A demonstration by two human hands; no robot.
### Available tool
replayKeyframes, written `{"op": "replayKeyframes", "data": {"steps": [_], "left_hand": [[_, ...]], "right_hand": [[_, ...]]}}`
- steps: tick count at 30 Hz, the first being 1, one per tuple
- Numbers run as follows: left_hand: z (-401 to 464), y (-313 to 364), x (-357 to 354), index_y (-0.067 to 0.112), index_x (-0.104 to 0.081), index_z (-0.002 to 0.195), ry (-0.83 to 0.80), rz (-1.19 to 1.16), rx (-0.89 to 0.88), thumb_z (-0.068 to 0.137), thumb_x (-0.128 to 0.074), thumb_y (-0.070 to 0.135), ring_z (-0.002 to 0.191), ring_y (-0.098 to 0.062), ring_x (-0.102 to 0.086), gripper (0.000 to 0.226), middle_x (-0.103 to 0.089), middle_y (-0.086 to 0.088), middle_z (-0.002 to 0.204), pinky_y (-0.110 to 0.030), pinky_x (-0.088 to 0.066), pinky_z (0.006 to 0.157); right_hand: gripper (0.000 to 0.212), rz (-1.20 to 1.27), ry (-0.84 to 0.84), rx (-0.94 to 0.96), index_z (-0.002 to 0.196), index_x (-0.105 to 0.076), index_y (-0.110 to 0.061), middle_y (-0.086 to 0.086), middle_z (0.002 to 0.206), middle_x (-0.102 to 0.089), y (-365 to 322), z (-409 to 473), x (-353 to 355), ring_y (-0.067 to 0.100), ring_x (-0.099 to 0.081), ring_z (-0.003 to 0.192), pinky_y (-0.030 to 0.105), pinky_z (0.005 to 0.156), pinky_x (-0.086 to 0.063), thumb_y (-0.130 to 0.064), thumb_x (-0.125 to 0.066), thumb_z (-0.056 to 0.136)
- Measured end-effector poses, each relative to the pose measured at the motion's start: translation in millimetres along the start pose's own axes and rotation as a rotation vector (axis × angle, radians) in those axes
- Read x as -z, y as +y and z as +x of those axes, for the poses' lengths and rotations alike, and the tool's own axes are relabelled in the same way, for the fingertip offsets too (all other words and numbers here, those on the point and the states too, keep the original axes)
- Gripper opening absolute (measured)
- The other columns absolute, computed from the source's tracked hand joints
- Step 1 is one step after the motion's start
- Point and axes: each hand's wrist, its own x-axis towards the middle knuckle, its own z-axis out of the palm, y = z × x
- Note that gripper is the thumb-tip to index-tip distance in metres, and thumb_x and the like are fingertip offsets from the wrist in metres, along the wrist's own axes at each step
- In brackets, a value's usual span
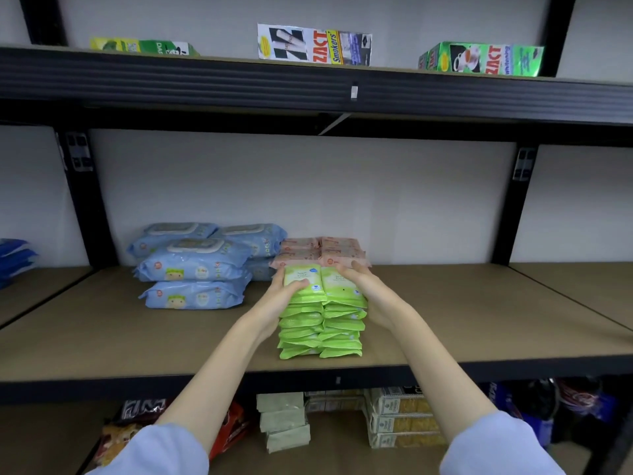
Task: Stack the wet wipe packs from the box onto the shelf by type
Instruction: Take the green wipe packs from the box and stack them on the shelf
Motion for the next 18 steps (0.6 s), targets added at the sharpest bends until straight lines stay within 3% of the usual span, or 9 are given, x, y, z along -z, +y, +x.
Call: {"op": "replayKeyframes", "data": {"steps": [4, 8, 11, 14, 18], "left_hand": [[-1.3, -0.6, 1.4, 0.034, -0.017, 0.146, -0.019, -0.032, 0.013, 0.063, -0.067, 0.038, 0.132, -0.026, -0.039, 0.098, -0.035, -0.003, 0.148, -0.049, -0.033, 0.109], [-0.3, -1.5, 2.4, 0.032, -0.029, 0.142, -0.029, -0.004, -0.001, 0.079, -0.063, 0.029, 0.131, -0.026, -0.04, 0.071, -0.037, -0.005, 0.146, -0.048, -0.034, 0.109], [0.9, -0.3, 2.1, 0.028, -0.035, 0.138, -0.024, 0.004, 0.001, 0.089, -0.057, 0.019, 0.126, -0.025, -0.046, 0.055, -0.043, -0.007, 0.14, -0.043, -0.039, 0.105], [-0.6, 0.6, 1.7, 0.028, -0.041, 0.134, 0.001, -0.025, 0.001, 0.087, -0.058, 0.016, 0.116, -0.022, -0.052, 0.051, -0.049, -0.006, 0.132, -0.037, -0.047, 0.094], [-2.4, -4.5, 2.4, 0.037, -0.053, 0.112, 0.007, -0.078, 0.035, 0.083, -0.063, 0.017, 0.116, -0.023, -0.054, 0.036, -0.049, -0.004, 0.134, -0.041, -0.047, 0.096]], "right_hand": [[0.085, -0.012, 0.025, -0.008, 0.146, -0.028, -0.027, 0.0, 0.15, -0.031, 5.8, -3.1, 2.5, 0.024, -0.036, 0.135, 0.048, 0.11, -0.033, -0.044, -0.068, 0.073], [0.067, 0.005, 0.037, 0.008, 0.14, -0.038, -0.026, 0.006, 0.136, -0.051, 11.0, -6.2, -8.4, 0.026, -0.056, 0.116, 0.046, 0.094, -0.05, -0.027, -0.064, 0.079], [0.071, -0.007, 0.039, 0.006, 0.139, -0.039, -0.03, 0.006, 0.136, -0.052, 9.5, -10.0, -15.3, 0.026, -0.055, 0.116, 0.042, 0.092, -0.05, -0.034, -0.063, 0.073], [0.07, -0.017, 0.043, -0.009, 0.143, -0.033, -0.031, 0.001, 0.143, -0.041, 8.3, -16.4, -16.4, 0.025, -0.048, 0.125, 0.046, 0.103, -0.043, -0.037, -0.063, 0.08], [0.064, -0.059, 0.078, -0.001, 0.143, -0.03, -0.037, 0.002, 0.151, -0.027, 12.7, -22.7, -16.5, 0.026, -0.04, 0.131, 0.046, 0.106, -0.039, -0.04, -0.061, 0.087]]}}
